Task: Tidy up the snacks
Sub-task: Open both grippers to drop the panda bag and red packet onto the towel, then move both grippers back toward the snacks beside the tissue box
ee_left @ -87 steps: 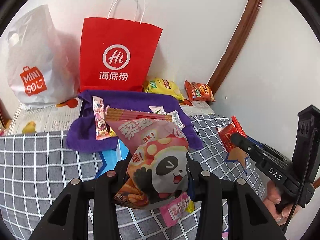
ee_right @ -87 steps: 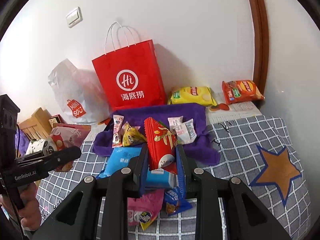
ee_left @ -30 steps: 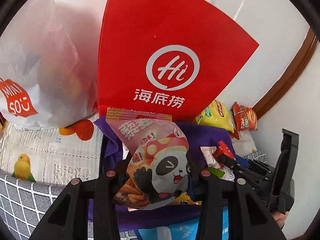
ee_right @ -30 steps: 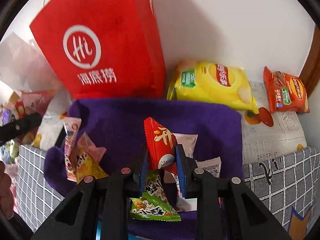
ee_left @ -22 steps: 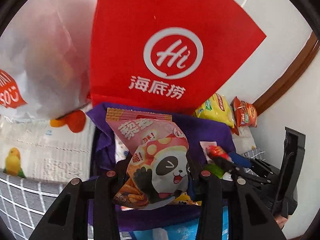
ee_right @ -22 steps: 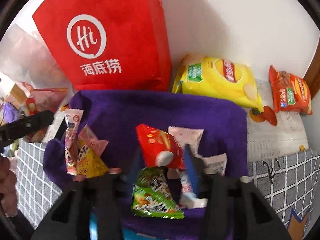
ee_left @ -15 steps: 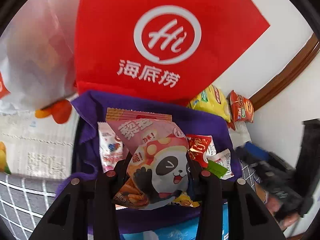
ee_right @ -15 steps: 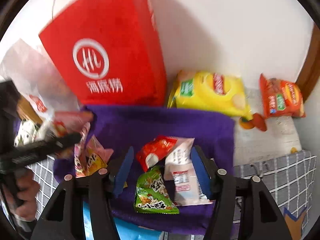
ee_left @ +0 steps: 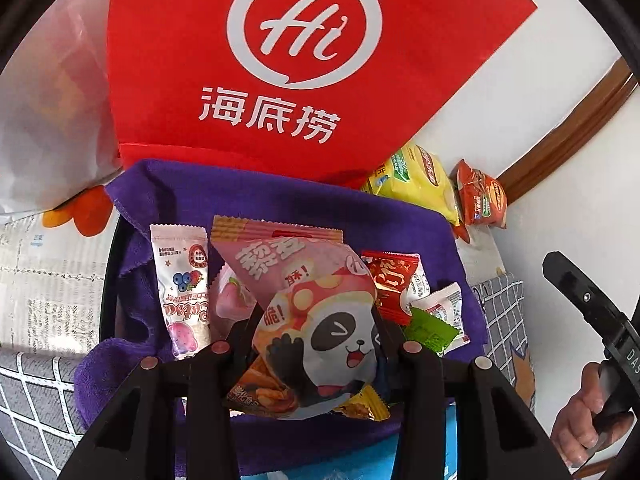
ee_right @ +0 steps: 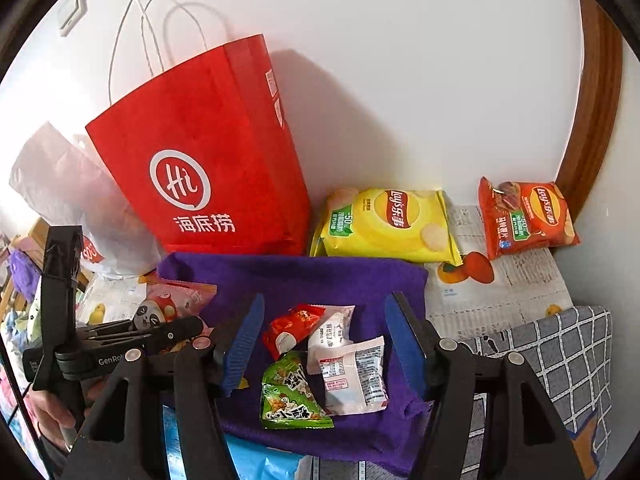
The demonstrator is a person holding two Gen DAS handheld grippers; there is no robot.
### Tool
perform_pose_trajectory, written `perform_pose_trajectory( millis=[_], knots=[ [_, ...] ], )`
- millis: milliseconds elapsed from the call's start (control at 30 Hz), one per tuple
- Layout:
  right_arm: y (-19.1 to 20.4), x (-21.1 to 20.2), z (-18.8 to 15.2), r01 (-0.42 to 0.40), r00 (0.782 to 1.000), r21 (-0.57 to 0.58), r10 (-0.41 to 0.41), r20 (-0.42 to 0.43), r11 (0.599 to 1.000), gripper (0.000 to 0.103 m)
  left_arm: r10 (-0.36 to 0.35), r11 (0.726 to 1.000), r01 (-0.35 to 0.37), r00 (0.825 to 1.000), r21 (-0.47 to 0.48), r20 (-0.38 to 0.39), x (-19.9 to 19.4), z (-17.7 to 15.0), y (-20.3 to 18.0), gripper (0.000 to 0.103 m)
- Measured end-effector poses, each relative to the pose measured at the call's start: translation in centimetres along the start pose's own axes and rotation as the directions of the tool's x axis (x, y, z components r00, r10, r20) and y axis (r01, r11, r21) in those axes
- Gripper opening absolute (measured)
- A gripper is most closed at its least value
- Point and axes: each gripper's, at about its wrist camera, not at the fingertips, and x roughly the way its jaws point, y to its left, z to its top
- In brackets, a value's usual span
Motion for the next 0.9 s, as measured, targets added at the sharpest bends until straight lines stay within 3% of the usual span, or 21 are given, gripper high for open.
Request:
perform_pose_trajectory(
  millis=[167,400,567,800,900],
  knots=[
    [0.8,0.3,-0.1,0.003,1.0,-0.025,-0.003,-0.016,1.0,0.063,-0.004,1.0,0.004,1.0,0.013,0.027,-0.9,0.2,-0.5,0.063],
    [1.0,0.2,0.1,0.07,0.997,-0.001,-0.07,-0.045,0.998,0.071,0.044,0.999,-0.045,0.995,0.015,0.087,-3.8,0.5,-0.9,0.063],
    [0.7,-0.8,0.2,0.118,0.993,0.049,-0.116,-0.035,0.992,0.075,0.024,0.999,-0.027,0.993,0.019,0.116,-5.8,0.7,-1.2,0.063],
    [0.4,-2.8,-1.2,0.063,0.998,0.084,-0.062,-0.007,0.994,0.077,0.018,0.998,-0.025,0.987,0.048,0.157,-8.4,0.6,-2.2,0.063],
    [0.0,-3.5,-3.0,0.06,0.998,0.068,-0.058,-0.04,0.996,0.077,0.041,0.996,-0.054,0.983,0.065,0.178,-9.5,0.0,-3.0,0.063]
  ],
)
